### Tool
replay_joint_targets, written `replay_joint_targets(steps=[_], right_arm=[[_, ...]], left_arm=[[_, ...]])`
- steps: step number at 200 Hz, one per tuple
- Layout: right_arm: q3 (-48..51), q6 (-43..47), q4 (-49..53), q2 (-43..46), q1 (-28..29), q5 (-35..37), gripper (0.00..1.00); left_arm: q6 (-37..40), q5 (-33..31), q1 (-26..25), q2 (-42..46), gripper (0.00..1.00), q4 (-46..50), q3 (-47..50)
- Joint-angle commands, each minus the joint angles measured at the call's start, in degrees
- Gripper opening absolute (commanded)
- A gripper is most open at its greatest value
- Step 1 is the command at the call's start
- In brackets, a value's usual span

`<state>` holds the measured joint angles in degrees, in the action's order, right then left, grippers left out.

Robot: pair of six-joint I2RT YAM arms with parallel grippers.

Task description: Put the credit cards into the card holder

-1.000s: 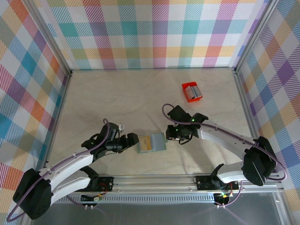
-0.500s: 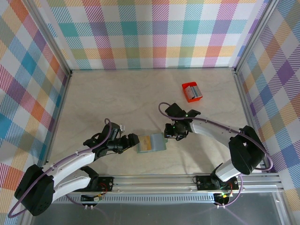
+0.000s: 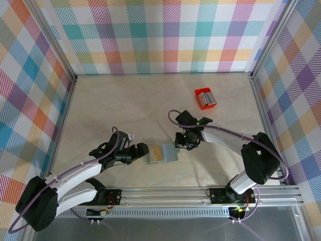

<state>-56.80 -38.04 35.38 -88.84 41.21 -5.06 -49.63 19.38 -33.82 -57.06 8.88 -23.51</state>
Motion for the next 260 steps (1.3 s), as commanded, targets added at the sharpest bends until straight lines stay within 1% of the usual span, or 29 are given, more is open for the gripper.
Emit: replay_joint_targets(steps=[1,22,55,75,96,149,211,260], right_arm=[[-0.55,0.97,-0.07,-0.72,-0.43,-1.03,0.13],[0.07,1.11,-0.22,-0.03,-0.69,-1.04,0.00],[1.19,-0.09,0.49,0.90,-1.56,-1.14,0.00],[2.51,-0.91,-0.03,2.12,-1.75,-1.60,0.00],[4.16,-1.76,-0.63,3.46,-1.83,-1.49,0.00],[6.16,-2.48,-2.74,3.85,-2.08,-3.55,0.00],[6.41,-2.08,-4.02,3.74,-2.08,-4.84,0.00],[6.19,-2.30,-4.61,3.53,-2.09,-5.66,0.00]], left_arm=[[0.41,-0.45,0.51,-0.55,0.75,-0.36,-1.20],[0.41,-0.39,0.52,-1.08,0.75,-0.29,-1.71],[0.08,-0.95,0.34,-3.97,0.74,1.27,-3.91],[-0.21,-2.33,-0.82,-6.22,0.74,2.53,-5.76],[-0.21,-3.02,-1.68,-8.21,0.73,1.81,-6.80],[1.94,-5.43,-2.74,-12.72,0.75,5.26,-9.76],[4.07,-3.74,-3.92,-17.06,0.77,0.55,-10.10],[7.50,-3.93,-4.10,-19.45,0.77,2.62,-12.17]])
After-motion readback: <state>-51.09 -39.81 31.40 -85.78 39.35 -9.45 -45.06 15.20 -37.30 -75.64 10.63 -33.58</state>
